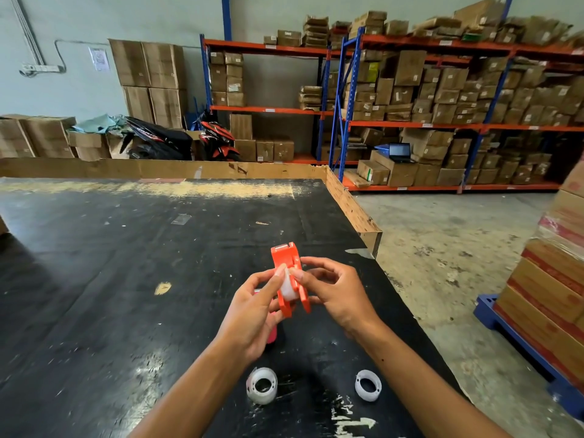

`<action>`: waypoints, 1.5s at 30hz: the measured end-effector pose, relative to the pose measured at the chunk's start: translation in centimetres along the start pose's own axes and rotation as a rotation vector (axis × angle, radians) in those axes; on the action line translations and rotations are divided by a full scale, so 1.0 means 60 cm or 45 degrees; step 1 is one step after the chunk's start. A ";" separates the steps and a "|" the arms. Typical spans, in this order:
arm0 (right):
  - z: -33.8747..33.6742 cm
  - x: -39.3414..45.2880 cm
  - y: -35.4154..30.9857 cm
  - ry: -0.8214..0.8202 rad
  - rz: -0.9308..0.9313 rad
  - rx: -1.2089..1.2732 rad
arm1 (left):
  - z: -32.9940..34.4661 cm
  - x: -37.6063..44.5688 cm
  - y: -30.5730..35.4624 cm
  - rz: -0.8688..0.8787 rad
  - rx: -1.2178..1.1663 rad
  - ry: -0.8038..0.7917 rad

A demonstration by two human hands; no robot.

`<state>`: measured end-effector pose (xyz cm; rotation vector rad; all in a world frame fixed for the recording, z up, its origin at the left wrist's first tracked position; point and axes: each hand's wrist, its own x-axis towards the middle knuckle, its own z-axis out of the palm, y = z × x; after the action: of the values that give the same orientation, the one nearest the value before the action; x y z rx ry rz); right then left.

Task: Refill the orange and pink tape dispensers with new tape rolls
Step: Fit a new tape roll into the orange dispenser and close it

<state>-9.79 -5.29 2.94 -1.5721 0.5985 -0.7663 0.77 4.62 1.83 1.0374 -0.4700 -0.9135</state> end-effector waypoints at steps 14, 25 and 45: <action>0.009 0.002 0.002 0.003 -0.170 -0.081 | -0.003 -0.002 0.015 0.124 0.149 -0.071; 0.001 0.009 -0.019 0.006 -0.229 -0.183 | -0.004 0.006 0.019 0.154 0.091 -0.125; -0.001 0.021 -0.029 -0.045 -0.209 -0.317 | -0.014 0.025 0.035 0.234 0.326 -0.167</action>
<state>-9.09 -6.03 4.83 -1.8778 0.5598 -0.8080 3.09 4.27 3.20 1.1481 -0.7948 -0.7730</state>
